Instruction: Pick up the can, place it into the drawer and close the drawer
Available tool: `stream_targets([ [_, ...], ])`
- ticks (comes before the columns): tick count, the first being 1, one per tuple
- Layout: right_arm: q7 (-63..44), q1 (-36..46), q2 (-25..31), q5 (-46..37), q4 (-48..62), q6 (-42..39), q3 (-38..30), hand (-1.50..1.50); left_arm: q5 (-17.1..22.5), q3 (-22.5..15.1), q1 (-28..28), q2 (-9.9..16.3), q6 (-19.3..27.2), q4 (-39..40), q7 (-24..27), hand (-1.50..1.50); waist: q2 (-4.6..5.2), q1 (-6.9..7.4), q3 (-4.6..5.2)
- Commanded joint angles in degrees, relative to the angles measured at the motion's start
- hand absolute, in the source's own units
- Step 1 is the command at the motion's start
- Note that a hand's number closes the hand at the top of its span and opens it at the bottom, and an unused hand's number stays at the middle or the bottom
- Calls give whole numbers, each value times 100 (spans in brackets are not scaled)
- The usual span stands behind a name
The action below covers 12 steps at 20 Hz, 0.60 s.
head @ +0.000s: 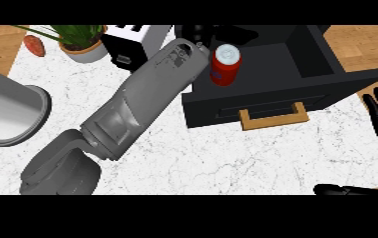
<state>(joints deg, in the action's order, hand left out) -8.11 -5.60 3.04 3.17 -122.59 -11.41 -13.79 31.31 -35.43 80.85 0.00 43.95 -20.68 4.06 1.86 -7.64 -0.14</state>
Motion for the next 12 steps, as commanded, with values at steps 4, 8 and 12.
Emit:
stream_targets([
  [4,139,245,386,-934,-387,38,190,-150,374,141,104,0,88,-73,35,-150,8,75,11],
  [8,689,-56,483,-1395,-467,-114,368,-150,569,139,-60,0,158,-195,217,-150,-23,90,4],
  [12,446,198,617,-1917,-664,-28,624,-150,808,216,84,0,186,-278,227,-150,-37,173,10],
])
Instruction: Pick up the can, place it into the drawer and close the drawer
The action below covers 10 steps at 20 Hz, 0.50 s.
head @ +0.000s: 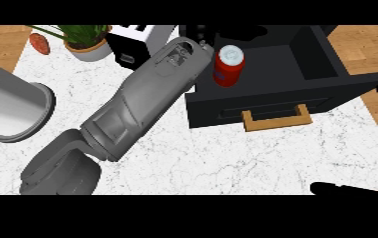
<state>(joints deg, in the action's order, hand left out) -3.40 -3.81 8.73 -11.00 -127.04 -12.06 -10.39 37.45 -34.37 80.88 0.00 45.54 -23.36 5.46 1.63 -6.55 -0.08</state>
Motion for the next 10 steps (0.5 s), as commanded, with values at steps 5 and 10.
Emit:
stream_targets([
  [5,718,-196,349,-1526,212,176,392,-150,268,259,48,0,82,-12,475,-150,-65,269,0],
  [10,161,587,566,-2963,517,389,1097,-150,289,-18,292,0,183,-89,157,-150,-65,378,8],
])
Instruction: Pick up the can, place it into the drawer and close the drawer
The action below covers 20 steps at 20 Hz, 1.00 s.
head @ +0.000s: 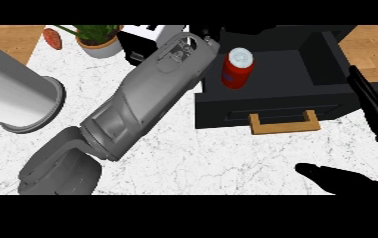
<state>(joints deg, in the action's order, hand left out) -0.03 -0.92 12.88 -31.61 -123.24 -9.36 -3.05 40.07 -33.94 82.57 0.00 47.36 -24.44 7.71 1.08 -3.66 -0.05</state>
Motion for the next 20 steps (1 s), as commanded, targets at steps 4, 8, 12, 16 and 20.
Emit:
stream_targets([
  [4,8,166,26,-1851,678,480,939,-150,-29,23,246,0,-20,4,-286,-150,-73,279,3],
  [8,182,506,120,-2415,1832,881,835,-150,-96,55,-92,95,10,-299,-244,-150,-95,431,4],
  [12,347,795,24,-2697,2596,1318,812,-150,-221,147,315,443,-117,-310,-764,-150,-92,402,-1],
  [16,349,1177,-375,-2807,3522,1993,667,-150,-429,9,-354,716,-9,-1044,-850,-150,-121,509,1],
  [20,490,1164,-543,-3219,4279,2630,767,-150,-667,-281,-681,969,166,-1784,-1430,-150,-149,569,1],
])
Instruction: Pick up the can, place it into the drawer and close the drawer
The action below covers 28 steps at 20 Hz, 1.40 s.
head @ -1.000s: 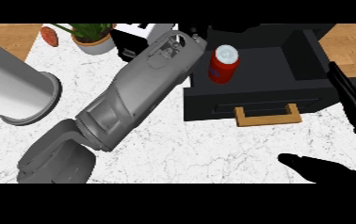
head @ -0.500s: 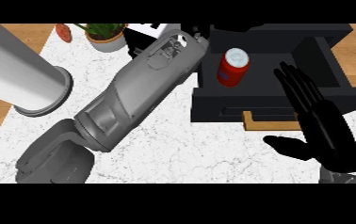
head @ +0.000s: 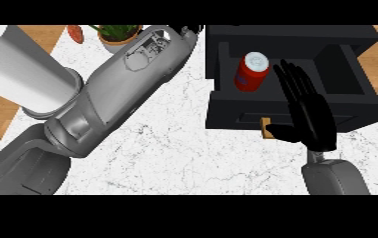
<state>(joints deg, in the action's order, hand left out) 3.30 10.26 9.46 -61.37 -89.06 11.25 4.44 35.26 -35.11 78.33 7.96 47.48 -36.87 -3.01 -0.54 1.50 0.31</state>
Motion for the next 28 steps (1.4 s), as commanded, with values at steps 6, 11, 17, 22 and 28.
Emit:
stream_targets([
  [6,386,853,-110,-283,2143,996,-409,-150,-258,-93,-414,871,-88,-1211,-737,-150,44,120,-39],
  [11,317,1476,-111,-517,2966,1272,-597,-150,-310,-149,-641,1084,-64,-1716,-1111,-150,50,174,-41],
  [17,333,2233,-190,-731,4046,2115,-904,-150,-389,-139,-1200,1443,-158,-2251,-1162,-150,90,235,-41],
  [22,461,3141,-80,-653,5151,2598,-1286,-150,-482,-123,-1452,1796,-220,-2694,-1410,-150,117,268,-45],
  [28,140,4030,-15,-881,6032,2835,-1455,-150,-668,-224,-2067,1794,-23,-3342,-1329,-150,128,323,-41],
])
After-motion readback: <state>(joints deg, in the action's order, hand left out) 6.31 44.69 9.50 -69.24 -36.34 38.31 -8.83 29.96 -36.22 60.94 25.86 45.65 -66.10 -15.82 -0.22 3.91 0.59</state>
